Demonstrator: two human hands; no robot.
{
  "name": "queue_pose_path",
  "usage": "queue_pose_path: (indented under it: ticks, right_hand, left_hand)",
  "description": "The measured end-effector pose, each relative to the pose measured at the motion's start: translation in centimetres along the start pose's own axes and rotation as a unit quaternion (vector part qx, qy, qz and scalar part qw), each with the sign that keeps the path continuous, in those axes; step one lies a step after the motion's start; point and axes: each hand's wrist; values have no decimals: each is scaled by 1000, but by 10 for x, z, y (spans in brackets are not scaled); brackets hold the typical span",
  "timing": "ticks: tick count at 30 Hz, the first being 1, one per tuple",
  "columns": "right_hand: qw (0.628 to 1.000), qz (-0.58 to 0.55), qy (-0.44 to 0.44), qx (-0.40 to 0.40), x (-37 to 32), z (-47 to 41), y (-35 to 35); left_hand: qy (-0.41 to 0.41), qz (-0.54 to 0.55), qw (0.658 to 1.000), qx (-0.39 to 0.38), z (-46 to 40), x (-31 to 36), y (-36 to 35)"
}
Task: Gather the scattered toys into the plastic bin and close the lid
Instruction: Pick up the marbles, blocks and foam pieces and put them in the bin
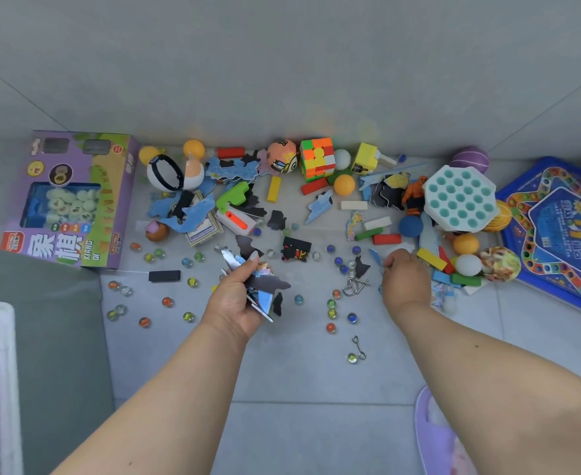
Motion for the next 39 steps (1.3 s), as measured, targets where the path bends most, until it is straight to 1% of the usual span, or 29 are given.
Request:
queue_pose_path:
  ticks: [2,4,6,9,13,17,18,20,22,23,24,25,26,27,29,31,32,33,34,35,36,37,38,39]
  right_hand:
    - [998,-58,-11,19,-4,6,1]
    - [997,-77,6,8,-10,10,0]
    - [997,-60,39,-33,-14,12,-3]
    - [995,-37,30,-85,-21,8,-3]
    - [995,-8,16,-102,-26,-1,2]
    - [993,8,5,-117,-29,-5,4]
    - [993,-13,0,-117,-29,-3,5]
    - [990,-111,-29,-82,-32,3,10]
    - [971,-234,-51,-18,-45,17,18]
    - [957,-287,-49,-9,-56,26,22]
    - [939,-339,-42,-25,-67,36,23]
    - [919,-386,-36,-64,-79,45,23]
    - [899,-422,-31,-117,-90,55,22]
    - [886,-432,-23,-168,-98,64,19]
    - [891,-390,6,-234,-106,75,15]
    - [887,-368,32,-278,-106,78,16]
    - [877,-376,40,-296,-105,80,18]
    - [872,-386,43,-298,-103,81,20]
    - [881,-391,41,-264,-98,83,20]
    - [903,-381,25,-194,-91,85,17]
    - [924,-366,-12,-108,-81,90,14]
    - [935,-346,-71,-31,-69,98,11]
    - [937,-324,-134,13,-55,109,7]
    - [936,-299,-185,14,-43,122,1]
  left_hand:
    - [1,-1,1000,1,1,-3,0]
    - [2,0,1000,-2,3,-6,1]
    - [6,1,1000,-4,5,-9,3]
    - [6,-14,1000,-1,7,-12,5]
    - [4,-23,1000,-1,5,-16,7]
    - [21,-32,999,-6,4,-21,8]
    - [22,-33,999,-6,3,-22,8]
    - [19,-48,999,-15,2,-24,10]
    - [7,-72,997,-23,1,-27,11]
    - [2,-82,996,-28,0,-29,11]
    - [-6,-89,995,-34,0,-30,11]
    - [-12,-95,994,-43,1,-32,10]
    - [-17,-102,993,-57,4,-33,9]
    - [-18,-111,991,-78,6,-34,7]
    - [-21,-136,985,-103,10,-35,6]
    - [-21,-149,985,-80,12,-36,7]
    - [-14,-146,986,-72,13,-36,8]
    - [-7,-140,988,-69,15,-36,8]
    - [-1,-132,989,-64,16,-35,9]
    - [4,-124,991,-58,16,-35,10]
    - [10,-115,992,-50,17,-35,11]
    - [15,-110,993,-43,18,-34,12]
    - [20,-107,993,-36,18,-34,13]
    - [25,-108,993,-30,19,-34,15]
Point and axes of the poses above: each hand's wrist, its own z-axis away from the middle knuckle, its own y-axis out of the back of the hand, x = y × z, and after that the axes turned 3 degrees about -x, right-handed
